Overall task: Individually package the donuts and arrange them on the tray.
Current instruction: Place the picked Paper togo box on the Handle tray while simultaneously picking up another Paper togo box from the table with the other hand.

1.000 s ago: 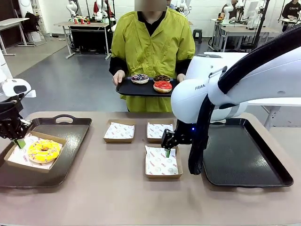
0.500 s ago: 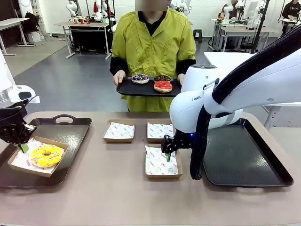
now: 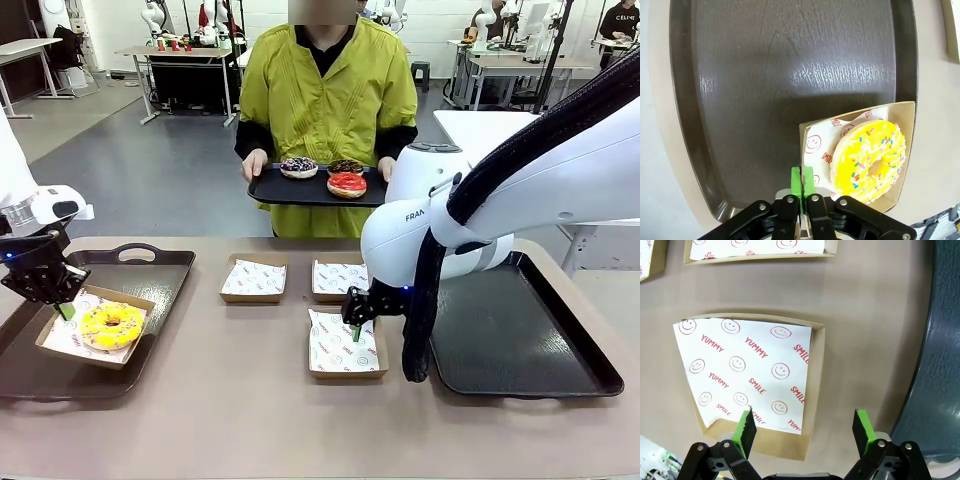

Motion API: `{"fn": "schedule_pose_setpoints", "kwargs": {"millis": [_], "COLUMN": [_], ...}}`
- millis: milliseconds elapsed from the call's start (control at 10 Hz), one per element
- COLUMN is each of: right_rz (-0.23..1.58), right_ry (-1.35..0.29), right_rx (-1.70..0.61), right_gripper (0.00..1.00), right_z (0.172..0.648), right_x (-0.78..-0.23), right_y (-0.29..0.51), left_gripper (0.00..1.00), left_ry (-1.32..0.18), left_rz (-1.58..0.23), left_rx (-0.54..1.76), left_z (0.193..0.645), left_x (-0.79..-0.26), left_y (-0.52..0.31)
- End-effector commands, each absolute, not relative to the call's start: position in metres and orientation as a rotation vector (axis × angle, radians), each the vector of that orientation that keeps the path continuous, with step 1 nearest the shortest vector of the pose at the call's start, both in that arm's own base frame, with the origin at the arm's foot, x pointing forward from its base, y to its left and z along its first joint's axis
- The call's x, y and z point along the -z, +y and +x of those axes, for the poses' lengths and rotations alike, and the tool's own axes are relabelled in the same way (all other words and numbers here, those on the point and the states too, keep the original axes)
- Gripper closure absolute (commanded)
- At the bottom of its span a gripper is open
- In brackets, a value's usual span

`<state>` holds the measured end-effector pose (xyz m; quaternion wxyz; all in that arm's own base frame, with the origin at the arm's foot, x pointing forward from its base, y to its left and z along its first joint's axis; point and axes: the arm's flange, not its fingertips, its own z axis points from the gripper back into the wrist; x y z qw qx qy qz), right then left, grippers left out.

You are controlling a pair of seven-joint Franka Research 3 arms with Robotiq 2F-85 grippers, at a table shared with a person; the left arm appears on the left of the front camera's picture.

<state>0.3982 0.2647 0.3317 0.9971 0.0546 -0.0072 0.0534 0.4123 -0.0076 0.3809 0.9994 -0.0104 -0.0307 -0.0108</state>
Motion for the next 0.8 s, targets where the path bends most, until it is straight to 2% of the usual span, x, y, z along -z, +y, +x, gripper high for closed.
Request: {"fn": "schedule_pose_setpoints", "kwargs": {"millis": [0, 500, 600, 700], "right_rz": [0.100, 0.100, 0.100, 0.101], "right_ry": [-0.033, -0.021, -0.023, -0.022], "right_rx": [-0.132, -0.152, -0.160, -0.158], "right_gripper": [0.00, 0.00, 0.55, 0.57], "right_z": [0.401, 0.401, 0.402, 0.402], "right_x": [-0.324, -0.321, -0.320, -0.319], "right_y": [0.263, 0.261, 0.261, 0.261], "left_gripper": [0.99, 0.99, 0.40, 0.40], "left_ry": [-0.083, -0.087, -0.087, -0.087], "left_rz": [-0.006, 0.012, 0.008, 0.003], "left_rx": [-0.019, -0.047, -0.041, -0.038], "left_z": [0.416, 0.425, 0.424, 0.424], "left_x": [-0.371, -0.357, -0.358, -0.360], "left_y": [-0.006, -0.008, -0.008, -0.007]}}
